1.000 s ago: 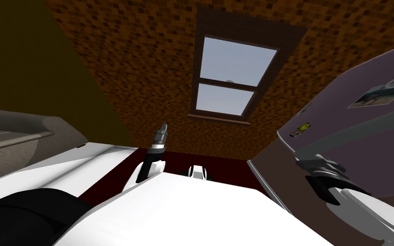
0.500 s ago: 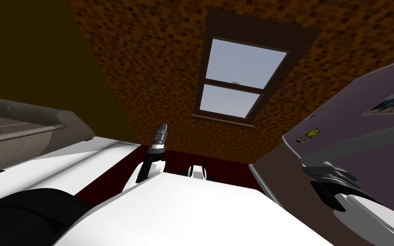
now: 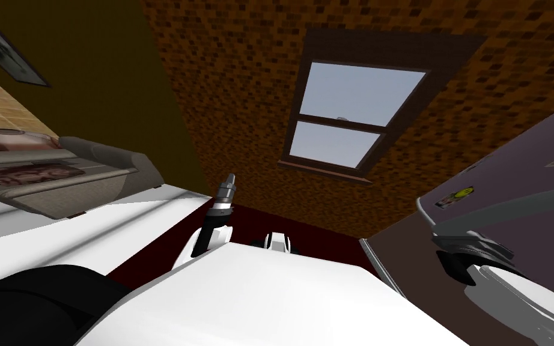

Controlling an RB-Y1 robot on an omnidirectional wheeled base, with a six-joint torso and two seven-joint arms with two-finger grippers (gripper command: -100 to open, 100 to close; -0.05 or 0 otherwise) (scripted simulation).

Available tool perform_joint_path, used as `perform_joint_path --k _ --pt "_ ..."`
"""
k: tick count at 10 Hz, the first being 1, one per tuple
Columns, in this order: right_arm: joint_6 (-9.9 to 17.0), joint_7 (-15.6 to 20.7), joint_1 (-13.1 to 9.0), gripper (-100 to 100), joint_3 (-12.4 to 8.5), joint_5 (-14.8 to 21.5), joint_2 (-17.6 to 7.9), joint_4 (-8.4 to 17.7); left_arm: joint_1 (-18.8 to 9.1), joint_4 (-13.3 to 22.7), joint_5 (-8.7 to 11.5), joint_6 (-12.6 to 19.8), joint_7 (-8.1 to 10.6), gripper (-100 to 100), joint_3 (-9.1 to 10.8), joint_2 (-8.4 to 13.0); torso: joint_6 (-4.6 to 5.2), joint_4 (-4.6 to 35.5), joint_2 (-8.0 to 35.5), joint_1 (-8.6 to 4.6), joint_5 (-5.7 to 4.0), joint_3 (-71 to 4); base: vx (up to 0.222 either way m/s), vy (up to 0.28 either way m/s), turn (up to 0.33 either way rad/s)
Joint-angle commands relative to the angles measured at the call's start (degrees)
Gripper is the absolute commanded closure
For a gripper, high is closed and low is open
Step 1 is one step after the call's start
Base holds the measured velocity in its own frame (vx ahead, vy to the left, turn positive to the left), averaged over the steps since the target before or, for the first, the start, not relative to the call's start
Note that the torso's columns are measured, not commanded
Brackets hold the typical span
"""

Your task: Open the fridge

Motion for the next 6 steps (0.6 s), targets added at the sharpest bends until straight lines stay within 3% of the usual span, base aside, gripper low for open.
perform_joint_path --k 1,4,5,6 --pt "0.0 -0.1 -0.5 100 -0.8 -0.2 -1.1 4.1 0.0 0.0 0.0 0.0 0.00 0 0.00 0.0 0.09 -0.1 0.0 -0.11 -0.16 0.0 0.024 0.031 0.212" --pt "0.0 -0.1 -0.5 100 -0.8 -0.2 -1.1 4.1 0.0 0.0 0.0 0.0 0.00 0 0.01 0.0 0.29 0.2 0.7 -0.55 -0.37 0.5 -0.024 -0.001 0.013" --pt "2.2 0.6 -0.7 100 1.2 -0.6 -1.2 2.2 0.0 0.0 0.0 0.0 0.00 0 0.01 0.0 0.30 0.2 0.7 -0.64 -0.38 0.6 0.100 0.124 -0.345" --pt "2.2 0.6 -0.7 100 1.2 -0.6 -1.2 2.2 0.0 0.0 0.0 0.0 0.00 0 0.02 0.0 0.73 0.0 0.5 0.33 -0.38 0.4 0.151 0.186 -0.230"
